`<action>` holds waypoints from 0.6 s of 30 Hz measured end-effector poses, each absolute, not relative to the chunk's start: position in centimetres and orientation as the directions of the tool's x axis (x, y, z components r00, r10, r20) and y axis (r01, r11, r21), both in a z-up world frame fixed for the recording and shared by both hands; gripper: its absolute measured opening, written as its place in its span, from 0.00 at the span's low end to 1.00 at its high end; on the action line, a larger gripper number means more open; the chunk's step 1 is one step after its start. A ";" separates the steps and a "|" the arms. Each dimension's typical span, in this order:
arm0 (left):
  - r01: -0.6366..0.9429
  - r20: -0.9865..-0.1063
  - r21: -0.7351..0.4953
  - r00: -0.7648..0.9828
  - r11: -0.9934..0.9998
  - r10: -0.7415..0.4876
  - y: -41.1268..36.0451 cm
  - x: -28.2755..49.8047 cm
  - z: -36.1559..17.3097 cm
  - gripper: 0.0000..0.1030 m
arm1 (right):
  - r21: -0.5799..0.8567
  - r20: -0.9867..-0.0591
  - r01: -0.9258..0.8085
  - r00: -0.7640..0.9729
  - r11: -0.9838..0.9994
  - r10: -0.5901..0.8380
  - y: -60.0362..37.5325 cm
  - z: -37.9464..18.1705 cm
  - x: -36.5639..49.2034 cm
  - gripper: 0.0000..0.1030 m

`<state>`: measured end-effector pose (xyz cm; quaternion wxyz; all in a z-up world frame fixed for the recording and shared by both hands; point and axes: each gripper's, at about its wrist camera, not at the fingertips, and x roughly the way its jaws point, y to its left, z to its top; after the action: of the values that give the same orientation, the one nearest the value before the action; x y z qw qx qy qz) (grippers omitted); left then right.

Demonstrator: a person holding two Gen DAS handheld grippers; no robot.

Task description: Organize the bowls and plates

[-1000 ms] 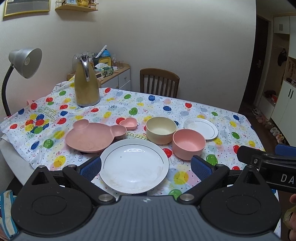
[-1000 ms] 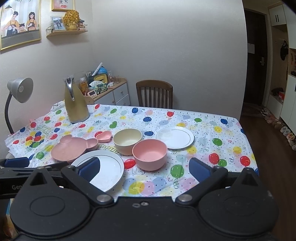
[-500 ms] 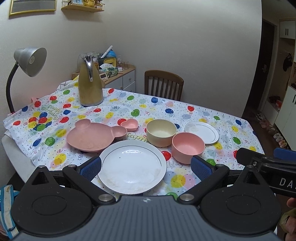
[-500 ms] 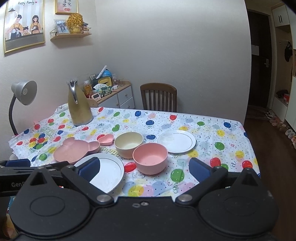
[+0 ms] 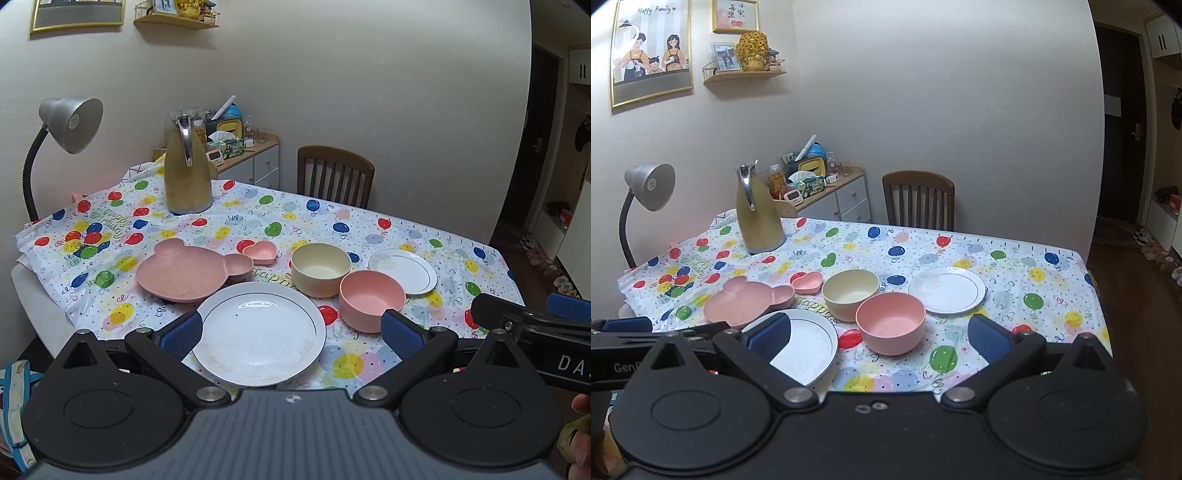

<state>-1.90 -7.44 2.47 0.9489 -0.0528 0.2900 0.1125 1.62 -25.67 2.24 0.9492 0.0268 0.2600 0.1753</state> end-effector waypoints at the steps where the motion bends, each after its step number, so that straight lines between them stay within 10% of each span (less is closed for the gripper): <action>1: -0.246 -0.560 -0.038 0.808 0.968 0.183 -7.6 -2.0 2.5 1.00 | 0.141 -0.481 -0.323 0.804 0.936 0.350 -25.8 2.3 1.6 0.99; 18: -0.273 -0.555 -0.058 0.809 0.960 0.196 -8.1 -2.3 2.5 1.00 | 0.115 -0.456 -0.366 0.806 0.923 0.377 -26.6 2.9 1.6 1.00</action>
<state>-2.28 -8.14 2.54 0.9485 -0.0678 0.2835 0.1238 1.56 -26.64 2.93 0.9503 0.0105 0.2421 0.1955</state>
